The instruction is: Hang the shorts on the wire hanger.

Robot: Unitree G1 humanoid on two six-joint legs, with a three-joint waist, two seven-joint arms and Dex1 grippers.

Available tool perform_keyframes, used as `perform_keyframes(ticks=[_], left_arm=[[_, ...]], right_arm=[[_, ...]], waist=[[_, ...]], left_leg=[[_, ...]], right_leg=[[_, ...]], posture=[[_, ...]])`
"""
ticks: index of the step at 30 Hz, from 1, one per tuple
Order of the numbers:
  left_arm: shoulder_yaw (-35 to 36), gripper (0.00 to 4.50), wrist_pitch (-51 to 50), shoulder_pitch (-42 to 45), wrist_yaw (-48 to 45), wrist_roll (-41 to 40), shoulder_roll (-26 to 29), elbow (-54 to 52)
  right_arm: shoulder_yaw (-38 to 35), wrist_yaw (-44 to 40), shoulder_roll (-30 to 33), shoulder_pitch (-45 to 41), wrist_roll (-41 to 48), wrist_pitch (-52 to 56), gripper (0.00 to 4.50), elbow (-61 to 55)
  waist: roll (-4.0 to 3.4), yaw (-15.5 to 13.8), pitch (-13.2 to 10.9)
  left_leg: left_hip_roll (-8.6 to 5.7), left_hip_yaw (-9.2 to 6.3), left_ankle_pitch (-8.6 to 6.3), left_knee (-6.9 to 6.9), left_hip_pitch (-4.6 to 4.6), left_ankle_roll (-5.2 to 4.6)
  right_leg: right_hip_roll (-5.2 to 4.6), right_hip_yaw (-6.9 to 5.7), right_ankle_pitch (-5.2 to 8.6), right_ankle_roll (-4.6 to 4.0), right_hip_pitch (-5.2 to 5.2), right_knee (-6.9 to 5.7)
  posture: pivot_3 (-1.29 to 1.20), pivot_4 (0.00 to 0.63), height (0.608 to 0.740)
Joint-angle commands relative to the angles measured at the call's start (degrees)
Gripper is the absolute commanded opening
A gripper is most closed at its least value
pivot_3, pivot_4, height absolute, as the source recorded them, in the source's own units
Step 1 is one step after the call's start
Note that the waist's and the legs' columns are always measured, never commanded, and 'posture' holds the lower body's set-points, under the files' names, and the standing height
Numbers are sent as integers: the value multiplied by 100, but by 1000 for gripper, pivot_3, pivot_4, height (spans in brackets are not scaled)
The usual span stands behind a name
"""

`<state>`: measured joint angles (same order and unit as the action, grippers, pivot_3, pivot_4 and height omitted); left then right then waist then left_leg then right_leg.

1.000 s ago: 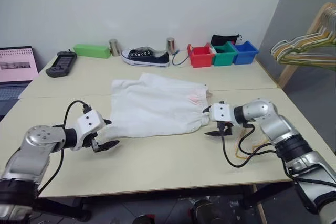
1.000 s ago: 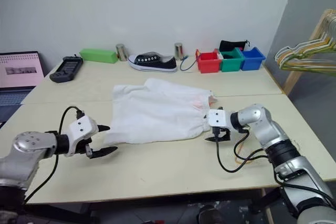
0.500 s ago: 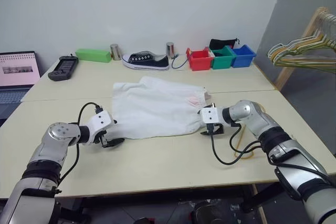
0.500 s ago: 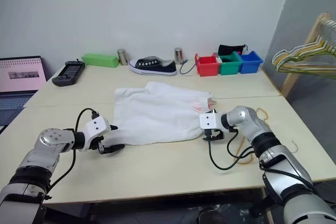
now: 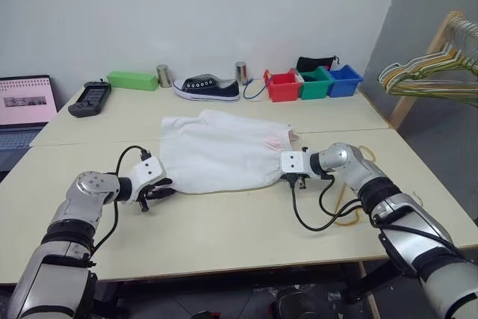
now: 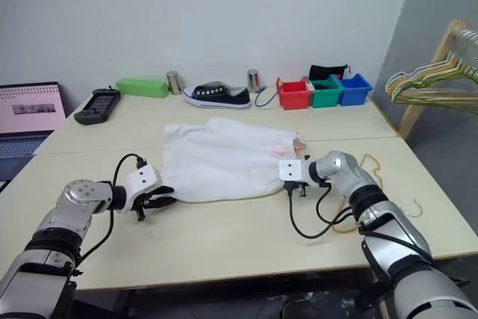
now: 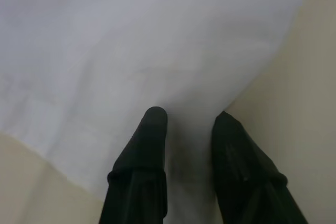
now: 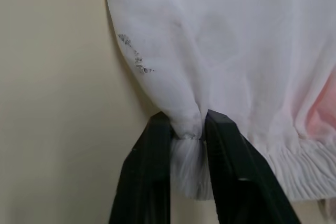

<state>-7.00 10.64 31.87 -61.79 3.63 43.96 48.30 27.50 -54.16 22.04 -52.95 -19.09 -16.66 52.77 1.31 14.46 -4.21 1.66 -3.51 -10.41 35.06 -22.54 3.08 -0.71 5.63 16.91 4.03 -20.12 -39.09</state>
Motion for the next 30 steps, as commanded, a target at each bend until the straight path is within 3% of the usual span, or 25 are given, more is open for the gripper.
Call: perform_keyframes(ticks=[1, 3, 7, 12, 16, 19, 21, 24, 27, 30], left_arm=[[118, 330, 58, 115, 51, -58, 24, -174], [196, 29, -90, 29, -14, -180, 50, -484], [295, 29, -945, -636, -650, -656, 333, -2062], [622, 29, -3102, -2274, -2008, -2234, 1652, -5668], [1154, 29, -4230, -2783, -2566, -3325, 2492, -6852], [1383, 29, -4618, -2891, -2979, -3850, 2897, -7023], [997, 29, -4204, -2533, -2967, -3341, 2843, -6434], [73, 29, -3182, -939, -2261, -1937, 2033, -4378], [-455, 29, -1724, 1168, -763, -581, 1007, -1545], [-566, 29, -938, 3242, 1743, 320, 243, 853]], right_arm=[[-229, 30, 29, -241, 87, -84, 2, -29], [-289, -104, 93, -178, 159, -37, 0, -229], [-453, -1186, 429, 295, 713, 506, 0, -1451], [-482, -3261, 1788, 1410, 1918, 2096, 0, -4457], [-208, -3821, 2971, 1670, 3107, 3331, 0, -5904], [69, -3834, 3579, 1555, 3998, 4018, 0, -6437], [58, -3814, 3270, 1358, 3861, 4151, 0, -6109], [-52, -2981, 2166, 536, 3386, 4015, 0, -4502], [-440, -1243, 849, -884, 2758, 3429, 0, -1937], [-759, 1282, 2, -2350, 2133, 2362, 0, 318]], waist=[[0, -1, 0], [0, -4, 0], [-1, -6, 0], [-4, -27, -3], [-21, -79, -18], [-26, -90, -19], [-22, -33, -17], [-22, 30, -20], [16, 144, -57], [39, 130, -51]], left_leg=[[0, 0, 0, 0, -2, 0], [0, -2, 0, 0, -5, 0], [-2, -6, 0, 0, -19, 0], [5, -17, -11, -10, -46, 14], [3, -14, -19, -15, -31, 23], [6, -10, -19, -20, -5, 23], [4, -2, -38, -25, 46, 52], [-2, -2, -50, -26, 71, 71], [-23, -25, -49, -20, 80, 71], [-40, -69, 55, -16, 28, 19]], right_leg=[[0, -1, 0, 0, -1, 0], [0, -2, 0, 0, -3, 1], [0, -3, 0, 0, -11, 4], [-4, -9, 17, -26, -31, 0], [-12, -20, 62, -28, -22, -2], [-15, -21, 89, -71, -6, 3], [-32, -27, 98, -79, -2, 10], [-41, -31, 109, -78, 9, 14], [-42, -43, 98, -65, 26, 37], [-38, -43, -61, 1, -7, 48]], posture=[[-148, 0, 740], [-147, 0, 740], [-141, 0, 740], [-130, 0, 740], [-122, 1, 740], [-123, 0, 740], [-123, 0, 740], [-131, 0, 740], [-147, 0, 740], [-170, 0, 740]])
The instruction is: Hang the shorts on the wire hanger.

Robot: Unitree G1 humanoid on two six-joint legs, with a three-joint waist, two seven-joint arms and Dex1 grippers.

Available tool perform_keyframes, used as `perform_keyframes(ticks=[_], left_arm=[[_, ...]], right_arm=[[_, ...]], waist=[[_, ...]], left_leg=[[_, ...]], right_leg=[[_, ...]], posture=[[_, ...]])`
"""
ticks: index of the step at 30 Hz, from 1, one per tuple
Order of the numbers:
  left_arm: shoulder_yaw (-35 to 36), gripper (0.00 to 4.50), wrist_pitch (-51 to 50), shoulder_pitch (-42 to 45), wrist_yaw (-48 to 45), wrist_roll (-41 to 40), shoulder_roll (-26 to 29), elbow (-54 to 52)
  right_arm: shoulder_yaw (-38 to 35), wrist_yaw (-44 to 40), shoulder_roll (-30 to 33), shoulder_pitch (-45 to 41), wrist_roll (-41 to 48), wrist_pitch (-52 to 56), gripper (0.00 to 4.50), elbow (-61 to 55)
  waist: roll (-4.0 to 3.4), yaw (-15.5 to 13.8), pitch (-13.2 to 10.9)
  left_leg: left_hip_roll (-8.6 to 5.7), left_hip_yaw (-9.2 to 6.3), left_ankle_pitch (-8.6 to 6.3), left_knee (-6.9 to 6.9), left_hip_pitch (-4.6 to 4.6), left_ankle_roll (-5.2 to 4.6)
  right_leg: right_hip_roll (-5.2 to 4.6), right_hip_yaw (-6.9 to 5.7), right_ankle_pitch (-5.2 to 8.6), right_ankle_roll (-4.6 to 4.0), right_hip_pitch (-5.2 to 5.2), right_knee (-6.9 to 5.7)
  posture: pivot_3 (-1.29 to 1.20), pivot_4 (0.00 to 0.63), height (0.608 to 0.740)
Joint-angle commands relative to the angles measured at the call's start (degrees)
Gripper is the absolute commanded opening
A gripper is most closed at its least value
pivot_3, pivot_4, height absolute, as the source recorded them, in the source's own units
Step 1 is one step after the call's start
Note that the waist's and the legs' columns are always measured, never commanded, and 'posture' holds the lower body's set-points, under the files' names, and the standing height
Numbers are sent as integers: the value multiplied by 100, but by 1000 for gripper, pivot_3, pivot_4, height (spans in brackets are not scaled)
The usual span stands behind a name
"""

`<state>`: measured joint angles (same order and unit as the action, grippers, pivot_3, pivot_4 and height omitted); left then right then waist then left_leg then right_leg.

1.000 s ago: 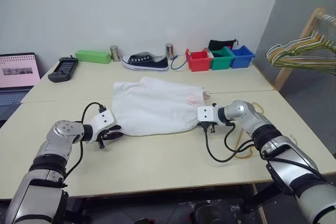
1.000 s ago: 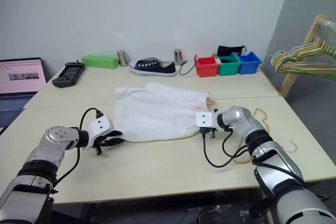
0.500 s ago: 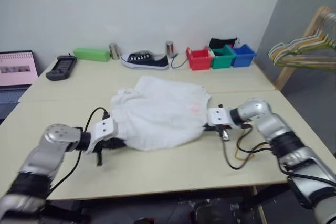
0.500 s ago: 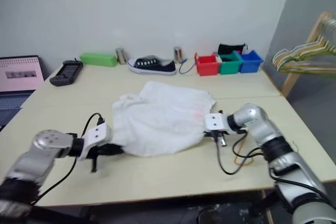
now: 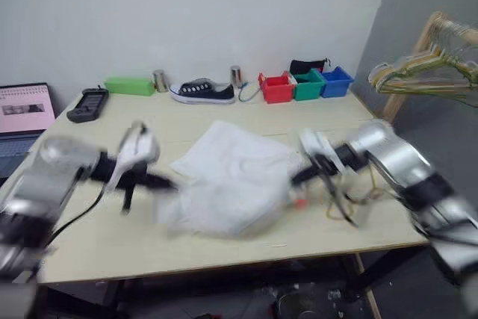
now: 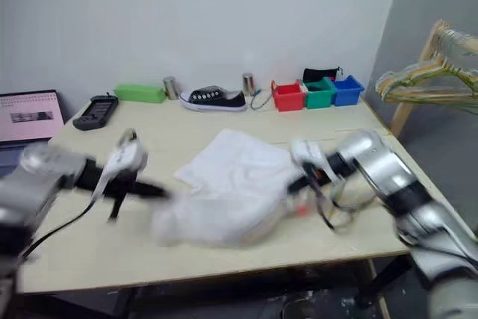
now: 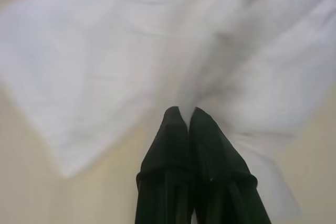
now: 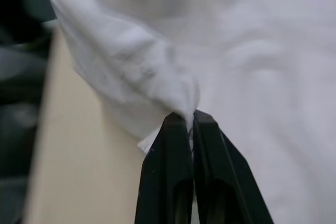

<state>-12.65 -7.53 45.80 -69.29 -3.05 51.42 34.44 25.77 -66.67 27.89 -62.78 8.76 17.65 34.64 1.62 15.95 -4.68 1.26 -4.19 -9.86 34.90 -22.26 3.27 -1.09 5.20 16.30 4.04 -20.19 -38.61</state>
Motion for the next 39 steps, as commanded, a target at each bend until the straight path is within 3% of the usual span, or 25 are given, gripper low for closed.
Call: perform_keyframes(ticks=[1, 3, 6, 8, 11, 14, 15, 18, 20, 23, 27, 31, 35, 39], left_arm=[[2, 29, 1051, 2378, 3246, 1169, -651, 2724], [18, 29, 1303, 3091, 4400, 1446, -830, 3355], [102, 29, 1744, 4012, 6475, 1860, -805, 3643], [120, 29, 2084, 4296, 7275, 2069, -632, 3577], [126, 29, 2497, 4228, 7434, 2229, -375, 3424], [370, 29, 2006, 3071, 5172, 1541, -244, 2952], [429, 29, 1809, 2736, 4647, 1389, -190, 2663], [669, 29, -106, 191, 2447, 86, 563, -503], [970, 29, -1162, -1339, 1515, -655, 1180, -2224], [1460, 29, -1782, -2559, 1127, -977, 1648, -3247], [1753, 29, -1990, -3300, 875, -1055, 1938, -3669], [1820, 29, -1936, -3745, 780, -954, 1983, -3966], [1819, 29, -1733, -4225, 633, -827, 2025, -4188], [2071, 29, -1616, -4705, 32, -1267, 2023, -4702]], right_arm=[[-611, 3406, -736, -1750, -886, -1477, 0, 2633], [-546, 4780, -901, -2291, -1387, -2195, 0, 3296], [-567, 6896, -932, -3028, -2011, -3144, 0, 3741], [-644, 7350, -969, -3187, -2157, -3530, 0, 3831], [-613, 6955, -1128, -3013, -2291, -3990, 0, 3874], [-607, 5104, -1360, -2106, -2068, -4159, 0, 3749], [-625, 4706, -1384, -1899, -2033, -4188, 0, 3681], [-599, 3319, -1365, -884, -1841, -3937, 0, 3093], [-561, 2606, -1317, -284, -1768, -3622, 0, 2496], [-500, 1903, -1195, 344, -1729, -3108, 0, 1505], [-430, 1256, -1011, 977, -1678, -2385, 0, 211], [-294, 699, -722, 1510, -1679, -1617, 0, -1097], [-95, 228, -278, 1935, -1783, -926, 0, -2190], [6, -629, 343, 2222, -1495, -213, 0, -3089]], waist=[[19, -27, -23], [23, -42, -10], [22, -74, -6], [21, -49, -7], [22, 42, -5], [0, 102, 33], [-13, 110, 46], [-30, 141, 38], [-21, 159, 34], [10, 58, 4], [7, -171, -9], [-19, -341, -22], [-31, -472, -30], [-29, -537, -29]], left_leg=[[-8, -9, 3, 32, -2, -1], [-40, -51, 13, -5, -107, -9], [-61, -77, 35, -11, -218, 16], [-76, -48, 32, -43, -262, 31], [-105, -7, 32, -102, -272, 53], [-166, -12, 26, -111, -260, 43], [-164, -12, 18, -112, -235, 29], [-162, -19, 3, -110, -148, 2], [-158, -40, 6, -87, -159, 2], [-159, -66, 11, -61, -164, 0], [-146, -122, 24, -56, -133, -21], [-140, -166, 4, -101, 31, 9], [-140, -197, -3, -103, 31, 22], [-149, -183, -1, -102, 25, 20]], right_leg=[[-1, -7, -1, 0, 1, -38], [-9, -7, -32, 32, -116, -43], [-42, -5, -52, -9, -261, -126], [-99, 19, -24, 11, -336, -136], [-127, 44, -9, 34, -386, -127], [-143, 41, -2, 46, -378, -109], [-138, 28, 0, 47, -333, -83], [-131, 14, 8, 41, -208, -40], [-119, 17, 4, 35, -206, -54], [-111, 16, 3, 30, -210, -100], [-69, -16, 20, 18, -188, -123], [-51, -24, 66, -67, -60, -92], [-55, -43, 66, -70, -36, -47], [-90, -44, 60, -59, -34, -42]], posture=[[-173, 0, 740], [-177, 0, 740], [-159, 0, 740], [-140, 0, 740], [-119, 0, 740], [-96, 0, 740], [-92, 0, 740], [-78, 2, 740], [-70, 6, 740], [-63, 10, 740], [-59, 12, 740], [-62, 12, 740], [-73, 14, 740], [-82, 15, 740]])
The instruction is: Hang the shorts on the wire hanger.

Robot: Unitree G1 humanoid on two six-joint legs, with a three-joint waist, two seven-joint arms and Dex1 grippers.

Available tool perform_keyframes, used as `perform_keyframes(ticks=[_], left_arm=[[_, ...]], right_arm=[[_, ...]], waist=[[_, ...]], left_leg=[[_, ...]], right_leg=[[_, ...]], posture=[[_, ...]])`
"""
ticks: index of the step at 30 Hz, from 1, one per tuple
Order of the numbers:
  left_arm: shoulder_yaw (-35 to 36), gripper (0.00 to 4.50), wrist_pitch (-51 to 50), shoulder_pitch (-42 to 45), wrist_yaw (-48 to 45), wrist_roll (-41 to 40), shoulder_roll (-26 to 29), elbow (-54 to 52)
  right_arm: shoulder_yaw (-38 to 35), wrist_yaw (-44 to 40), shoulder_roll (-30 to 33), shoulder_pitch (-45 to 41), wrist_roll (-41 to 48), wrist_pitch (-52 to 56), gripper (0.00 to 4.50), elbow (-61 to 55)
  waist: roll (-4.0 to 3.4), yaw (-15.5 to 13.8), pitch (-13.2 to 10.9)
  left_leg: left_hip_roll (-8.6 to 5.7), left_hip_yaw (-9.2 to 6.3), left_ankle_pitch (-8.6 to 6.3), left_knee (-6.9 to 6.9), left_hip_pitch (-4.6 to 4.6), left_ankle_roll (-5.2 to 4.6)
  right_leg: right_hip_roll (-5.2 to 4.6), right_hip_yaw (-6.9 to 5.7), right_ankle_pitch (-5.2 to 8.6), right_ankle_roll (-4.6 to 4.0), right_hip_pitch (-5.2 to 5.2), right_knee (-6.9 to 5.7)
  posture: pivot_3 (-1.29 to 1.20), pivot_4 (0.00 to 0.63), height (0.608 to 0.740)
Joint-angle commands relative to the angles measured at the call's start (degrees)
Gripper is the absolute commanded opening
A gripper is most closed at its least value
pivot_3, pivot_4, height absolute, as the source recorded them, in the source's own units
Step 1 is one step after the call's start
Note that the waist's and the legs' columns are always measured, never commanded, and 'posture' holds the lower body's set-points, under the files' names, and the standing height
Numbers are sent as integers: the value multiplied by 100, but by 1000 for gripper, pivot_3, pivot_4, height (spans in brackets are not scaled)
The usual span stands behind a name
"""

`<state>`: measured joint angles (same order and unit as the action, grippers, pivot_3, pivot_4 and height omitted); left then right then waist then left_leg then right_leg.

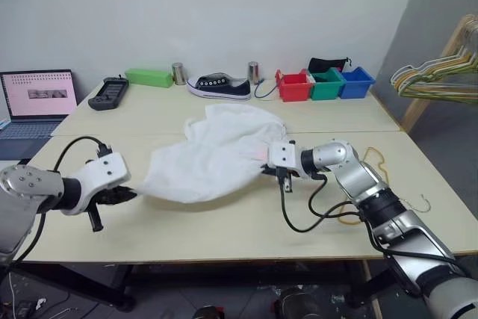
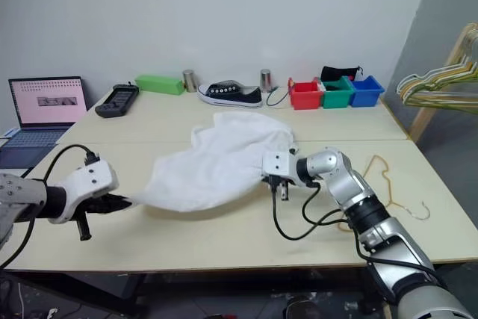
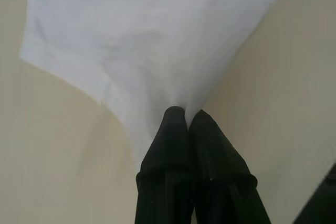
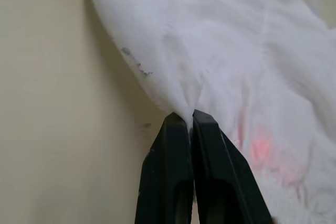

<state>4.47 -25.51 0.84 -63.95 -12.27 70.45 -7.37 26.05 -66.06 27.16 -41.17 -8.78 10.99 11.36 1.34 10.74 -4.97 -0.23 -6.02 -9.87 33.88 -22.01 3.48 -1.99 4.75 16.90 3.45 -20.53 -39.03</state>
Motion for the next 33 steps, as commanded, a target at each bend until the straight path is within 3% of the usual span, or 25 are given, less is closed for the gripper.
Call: perform_keyframes(ticks=[1, 6, 8, 10, 13, 15, 17, 19, 20, 23, 25, 26, 28, 30, 32, 33], left_arm=[[521, 29, 172, -355, -823, -627, 147, -745], [672, 29, -459, -138, -1873, -1776, 344, -1370], [118, 29, -327, 506, -2004, -1563, 246, -1050], [-665, 29, 119, 1511, -2048, -830, -173, -89], [-1684, 29, 1179, 3579, -1324, 683, -1277, 2712], [-2065, 29, 1920, 5099, 306, 1659, -2021, 5025], [-2265, 29, 2465, 6714, 2978, 2487, -2532, 6912], [-2299, 29, 2765, 8004, 5200, 2978, -2659, 7839], [-2243, 29, 2883, 8482, 5964, 3093, -2632, 8041], [-2303, 29, 3401, 9382, 7374, 3512, -2443, 8217], [-2427, 29, 3768, 9515, 7710, 3770, -2359, 8226], [-2437, 29, 3888, 9402, 7457, 3798, -2331, 8223], [-2287, 29, 3973, 8885, 6361, 3580, -2300, 8191], [-2072, 29, 3910, 8304, 5274, 3261, -2264, 8033], [-1907, 29, 3737, 7342, 3676, 2793, -2151, 7446], [-1817, 29, 3355, 6567, 2771, 2403, -1976, 6660]], right_arm=[[-24, -1073, 651, 125, 466, 549, 0, -1010], [-113, -2503, 1398, 31, 1336, 914, 0, -1366], [-82, -2627, 1306, -281, 1412, 911, 0, -925], [-90, -2360, 857, -848, 1369, 866, 0, 48], [-273, -787, -232, -2230, 860, 231, 0, 2734], [-386, 1226, -817, -3217, 393, -431, 0, 4519], [-296, 3970, -1102, -4232, -266, -1156, 0, 5756], [-384, 6126, -1133, -5101, -643, -1666, 0, 6323], [-427, 6906, -1077, -5428, -784, -1877, 0, 6440], [-621, 7929, -972, -5959, -951, -2405, 0, 6570], [-635, 8037, -1010, -6003, -1077, -2653, 0, 6606], [-660, 7798, -1083, -5906, -1077, -2762, 0, 6615], [-724, 6854, -1290, -5535, -976, -2884, 0, 6626], [-810, 6003, -1448, -5153, -879, -2886, 0, 6613], [-883, 4926, -1608, -4643, -755, -2811, 0, 6572], [-941, 4362, -1686, -4351, -648, -2711, 0, 6528]], waist=[[1, -24, 0], [2, -108, 2], [-15, -110, -1], [-37, -104, 3], [-71, -35, 8], [-50, 56, 5], [-15, 75, -8], [16, 48, -37], [22, 40, -37], [26, 22, -32], [3, 21, -13], [-27, 23, 13], [-53, 39, 39], [-69, 65, 55], [-60, 118, 50], [-60, 169, 51]], left_leg=[[-2, 4, 3, 1, -4, -4], [8, -1, 20, 7, -40, -33], [25, -11, 16, 5, -56, -29], [30, -13, 16, 6, -63, -29], [41, -13, 18, 14, -12, -30], [60, -23, 18, 4, -1, -30], [62, -52, 25, 9, -5, -25], [50, -101, 72, 18, -62, 25], [20, -150, 97, 15, -127, 63], [-21, -162, 160, 2, -312, 176], [-44, -94, 140, -40, -283, 189], [-50, -55, 104, -56, -270, 155], [-65, -9, 75, -77, -238, 124], [-93, 2, 60, -102, -156, 96], [-99, 1, 54, -101, -117, 79], [-99, -8, 61, -98, -109, 69]], right_leg=[[-4, -5, 0, 1, 0, 2], [-16, -77, 16, -18, -10, 7], [1, -102, 30, -37, -22, 1], [21, -107, 30, -32, -20, -4], [42, -108, 14, -22, 30, -4], [63, -107, 8, -15, 49, 3], [73, -117, -27, -12, 37, 2], [76, -120, -106, 9, -20, -8], [74, -113, -131, 11, -110, -8], [34, -93, -182, -13, -352, -51], [-29, -95, -157, 6, -362, -65], [-48, -90, -128, 12, -356, -54], [-78, -85, -104, 32, -335, -46], [-105, -84, -61, 50, -248, -21], [-107, -85, -46, 74, -201, -12], [-106, -92, -50, 78, -183, -6]], posture=[[-82, 15, 740], [-97, 4, 740], [-102, 0, 740], [-111, 0, 740], [-121, 0, 740], [-128, 0, 740], [-125, 0, 740], [-116, 0, 740], [-112, 0, 740], [-107, 0, 740], [-86, 0, 740], [-82, 0, 740], [-81, 0, 740], [-80, 0, 740], [-73, 0, 740], [-73, 0, 740]])
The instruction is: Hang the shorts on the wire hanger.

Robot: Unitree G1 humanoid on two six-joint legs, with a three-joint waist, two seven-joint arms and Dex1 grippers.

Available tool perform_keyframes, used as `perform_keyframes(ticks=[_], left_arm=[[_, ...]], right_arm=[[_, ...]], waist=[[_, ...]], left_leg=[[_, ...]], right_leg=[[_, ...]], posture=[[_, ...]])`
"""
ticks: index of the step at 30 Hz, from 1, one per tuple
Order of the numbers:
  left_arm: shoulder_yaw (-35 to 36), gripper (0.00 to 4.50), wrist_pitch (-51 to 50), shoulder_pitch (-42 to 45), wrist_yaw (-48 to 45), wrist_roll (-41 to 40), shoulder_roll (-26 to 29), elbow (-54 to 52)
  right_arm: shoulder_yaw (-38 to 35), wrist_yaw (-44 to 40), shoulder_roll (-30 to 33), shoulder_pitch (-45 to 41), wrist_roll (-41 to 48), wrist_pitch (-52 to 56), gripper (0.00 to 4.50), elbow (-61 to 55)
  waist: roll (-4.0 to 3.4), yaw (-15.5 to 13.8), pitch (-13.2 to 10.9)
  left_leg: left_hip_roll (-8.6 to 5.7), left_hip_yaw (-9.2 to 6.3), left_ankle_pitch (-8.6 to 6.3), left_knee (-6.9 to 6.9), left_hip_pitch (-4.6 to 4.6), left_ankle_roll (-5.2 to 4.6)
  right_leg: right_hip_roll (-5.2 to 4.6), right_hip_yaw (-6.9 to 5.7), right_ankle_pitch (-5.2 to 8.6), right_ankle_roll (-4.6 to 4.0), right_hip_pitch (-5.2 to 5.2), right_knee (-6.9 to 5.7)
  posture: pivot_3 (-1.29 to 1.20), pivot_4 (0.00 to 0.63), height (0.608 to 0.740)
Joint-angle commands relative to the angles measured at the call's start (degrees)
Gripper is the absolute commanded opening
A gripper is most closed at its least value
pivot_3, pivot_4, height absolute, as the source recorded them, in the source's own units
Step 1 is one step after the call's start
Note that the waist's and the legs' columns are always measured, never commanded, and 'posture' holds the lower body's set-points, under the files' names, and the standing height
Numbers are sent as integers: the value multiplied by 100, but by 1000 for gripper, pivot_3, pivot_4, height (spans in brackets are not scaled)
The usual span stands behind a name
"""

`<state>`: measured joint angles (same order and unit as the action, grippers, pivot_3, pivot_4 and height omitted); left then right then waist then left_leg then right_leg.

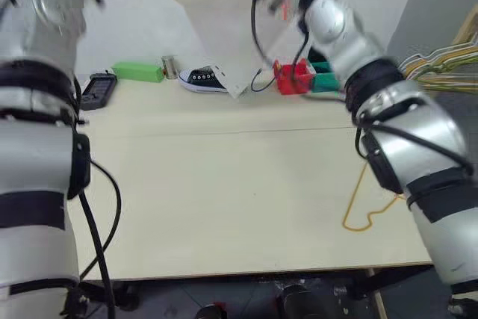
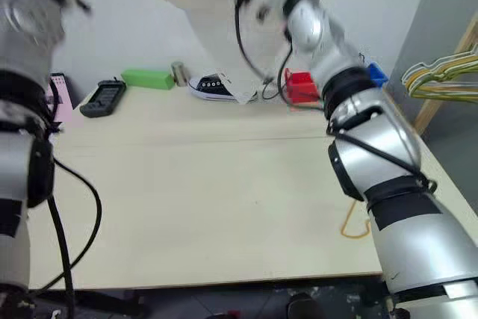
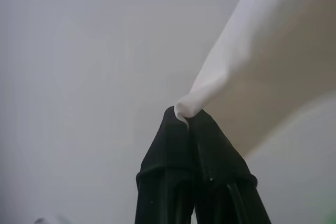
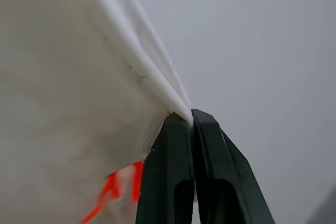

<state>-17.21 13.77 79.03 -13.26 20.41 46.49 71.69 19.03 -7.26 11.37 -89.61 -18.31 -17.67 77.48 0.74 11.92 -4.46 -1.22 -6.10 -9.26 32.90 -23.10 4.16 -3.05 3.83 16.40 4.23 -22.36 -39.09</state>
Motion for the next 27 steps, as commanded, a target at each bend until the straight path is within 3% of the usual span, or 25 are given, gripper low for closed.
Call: perform_keyframes(ticks=[1, 4, 8, 11, 16, 21, 27], left_arm=[[445, 29, -953, -1942, -2928, -1168, 624, -2073], [860, 29, -2255, -3711, -3985, -1907, 1223, -4354], [1307, 29, -3219, -4914, -4372, -2256, 1630, -5817], [1415, 29, -3511, -5277, -4503, -2321, 1753, -6232], [1454, 29, -3709, -5770, -4780, -2374, 1861, -6727], [1529, 29, -3749, -6365, -5177, -2491, 2046, -7264], [1502, 29, -3494, -6503, -5162, -2341, 2094, -7102]], right_arm=[[-264, -2006, -155, 723, 370, 256, 0, -139], [-143, -2848, -174, 1299, 303, 221, 0, -416], [-44, -3510, -118, 1806, 180, 335, 0, -783], [112, -3813, -1, 2118, 46, 372, 0, -1116], [310, -4627, 329, 2803, 72, 812, 0, -2327], [341, -5126, 718, 3571, 179, 1487, 0, -3795], [414, -5797, 1169, 4380, 373, 2279, 0, -5350]], waist=[[1, 97, 1], [30, 223, -4], [45, 218, -1], [41, 196, -1], [38, 86, -2], [39, 48, -2], [40, -35, 1]], left_leg=[[-2, -4, 2, 11, 2, -2], [-4, -18, 4, 22, 1, -4], [-7, -78, 5, 45, -33, -3], [-6, -111, 6, 56, 4, -4], [0, -169, 4, 53, 135, -6], [0, -191, 7, 52, 131, -8], [-1, -190, 10, 53, 131, -11]], right_leg=[[0, -1, -4, 0, 8, -6], [-2, 2, -25, -28, 7, -36], [10, -20, -20, -38, -23, -81], [20, -51, 1, -18, 30, -85], [19, -120, 51, -81, 194, -65], [17, -136, 51, -87, 193, -77], [13, -140, 51, -86, 192, -77]], posture=[[-71, 0, 740], [-75, 0, 740], [-71, 0, 740], [-77, 0, 740], [-94, 0, 740], [-109, 0, 740], [-118, 0, 740]])
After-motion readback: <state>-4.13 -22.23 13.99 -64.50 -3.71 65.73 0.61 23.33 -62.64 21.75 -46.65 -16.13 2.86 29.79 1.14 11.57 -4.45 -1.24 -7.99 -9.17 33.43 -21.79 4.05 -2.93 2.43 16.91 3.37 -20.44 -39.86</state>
